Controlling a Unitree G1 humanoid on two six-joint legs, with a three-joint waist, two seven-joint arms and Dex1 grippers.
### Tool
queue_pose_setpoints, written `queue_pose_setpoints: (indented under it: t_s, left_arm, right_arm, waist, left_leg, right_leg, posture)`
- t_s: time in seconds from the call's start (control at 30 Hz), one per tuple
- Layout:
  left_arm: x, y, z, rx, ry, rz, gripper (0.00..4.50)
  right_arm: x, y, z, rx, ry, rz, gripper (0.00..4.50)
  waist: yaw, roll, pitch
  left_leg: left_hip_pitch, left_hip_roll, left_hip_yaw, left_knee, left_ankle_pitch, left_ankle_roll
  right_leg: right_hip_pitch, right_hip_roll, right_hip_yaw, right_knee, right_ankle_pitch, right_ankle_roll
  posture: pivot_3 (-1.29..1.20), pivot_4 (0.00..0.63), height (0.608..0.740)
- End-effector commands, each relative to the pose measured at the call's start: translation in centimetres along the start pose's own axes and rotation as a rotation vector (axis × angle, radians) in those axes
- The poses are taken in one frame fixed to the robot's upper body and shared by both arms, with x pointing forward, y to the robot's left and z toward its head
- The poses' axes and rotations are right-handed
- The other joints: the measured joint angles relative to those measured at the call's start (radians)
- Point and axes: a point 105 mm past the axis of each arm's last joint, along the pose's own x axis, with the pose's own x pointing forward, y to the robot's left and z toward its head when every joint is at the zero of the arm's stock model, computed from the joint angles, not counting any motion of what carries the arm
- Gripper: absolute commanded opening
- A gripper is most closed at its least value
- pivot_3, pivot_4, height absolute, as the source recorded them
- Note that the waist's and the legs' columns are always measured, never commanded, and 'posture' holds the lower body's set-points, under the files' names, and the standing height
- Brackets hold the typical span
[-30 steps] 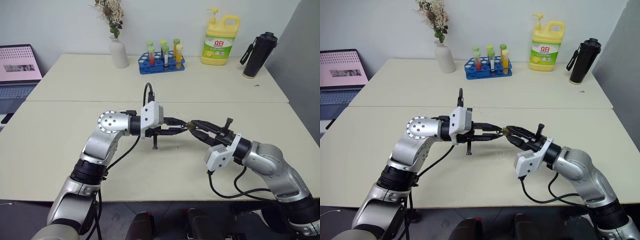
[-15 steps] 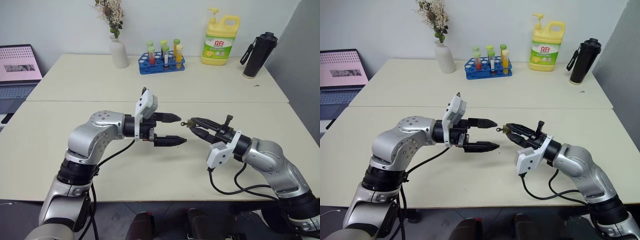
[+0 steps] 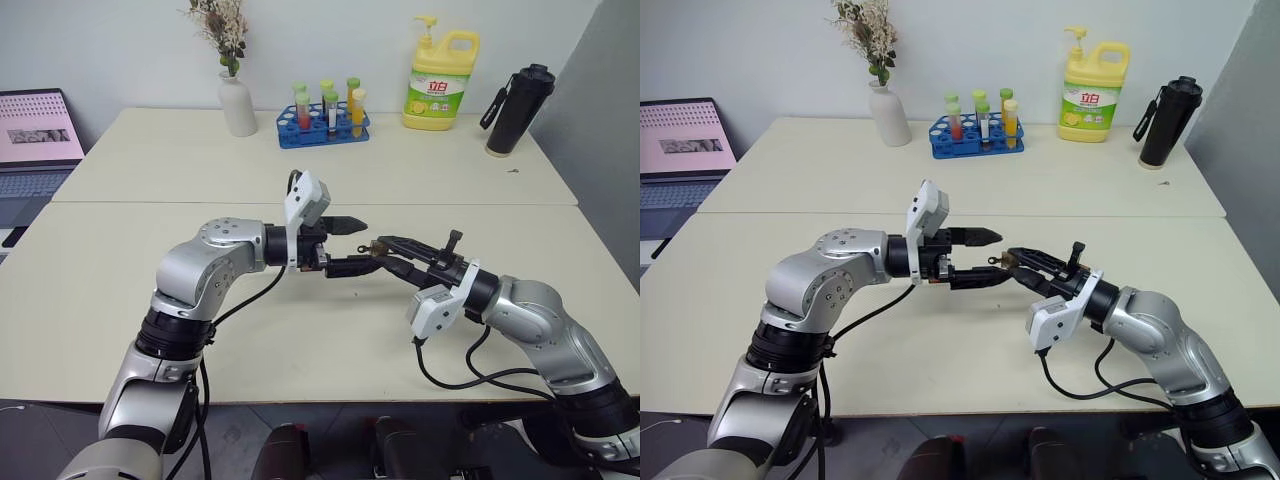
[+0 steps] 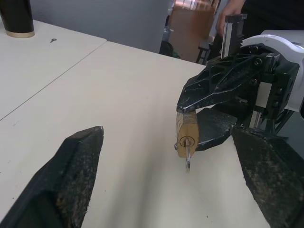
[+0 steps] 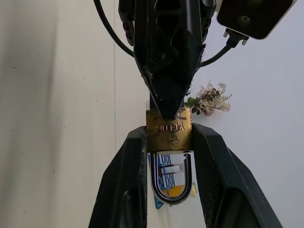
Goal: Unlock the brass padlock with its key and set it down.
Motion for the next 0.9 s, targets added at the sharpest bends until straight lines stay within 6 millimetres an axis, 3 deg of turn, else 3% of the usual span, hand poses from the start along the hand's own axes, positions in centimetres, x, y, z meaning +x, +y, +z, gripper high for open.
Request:
queue_pose_setpoints:
  t_s: [0.03, 0.27, 0.37, 0.7, 0.73, 0.9]
  left_arm:
    - [0.5, -0.6, 1.1, 0.048, -0.02, -0.036, 3.26]
    - [0.6, -0.9, 0.9, 0.054, -0.014, -0.057, 0.94]
    - [0.6, -0.9, 0.7, 0.054, -0.01, -0.06, 0.17]
    - [0.6, -0.9, 0.1, 0.067, 0.006, -0.063, 0.17]
    - [0.7, -0.9, 0.1, 0.068, 0.007, -0.065, 0.17]
    - [0.8, -0.7, 0.1, 0.074, 0.004, -0.08, 0.17]
  right_arm:
    - [0.0, -1.2, 1.0, -0.032, -0.038, -0.039, 0.93]
    - [0.0, -1.1, 1.1, -0.033, -0.042, -0.036, 0.93]
    - [0.0, -1.0, 1.1, -0.037, -0.041, -0.034, 0.93]
    - [-0.8, -0.7, 1.0, 0.034, -0.035, -0.006, 0.93]
    - [-1.0, -0.7, 0.9, 0.049, -0.025, -0.003, 1.63]
    - [-3.0, -0.1, -0.2, 0.234, 0.062, 0.057, 3.31]
  waist:
    - [0.0, 0.0, 0.0]
    - [0.0, 0.0, 0.0]
    - [0.0, 0.0, 0.0]
    - [0.0, 0.0, 0.0]
    - [0.0, 0.0, 0.0]
    - [0.001, 0.0, 0.0]
  left_leg:
    - [0.0, 0.0, 0.0, 0.0, 0.0, 0.0]
    - [0.0, 0.0, 0.0, 0.0, 0.0, 0.0]
    - [0.0, 0.0, 0.0, 0.0, 0.0, 0.0]
    - [0.0, 0.0, 0.0, 0.0, 0.0, 0.0]
    - [0.0, 0.0, 0.0, 0.0, 0.0, 0.0]
    - [0.0, 0.0, 0.0, 0.0, 0.0, 0.0]
  right_leg:
    - [0.0, 0.0, 0.0, 0.0, 0.0, 0.0]
    - [0.0, 0.0, 0.0, 0.0, 0.0, 0.0]
    - [0.0, 0.0, 0.0, 0.0, 0.0, 0.0]
    - [0.0, 0.0, 0.0, 0.0, 0.0, 0.0]
    - [0.0, 0.0, 0.0, 0.0, 0.0, 0.0]
    - [0.0, 0.0, 0.0, 0.0, 0.0, 0.0]
  posture:
    - [0.0, 0.15, 0.74]
    - [0.0, 0.15, 0.74]
    - [0.0, 0.15, 0.74]
    - [0.0, 0.15, 0.74]
    - [0.0, 0.15, 0.74]
    - [0.0, 0.15, 0.74]
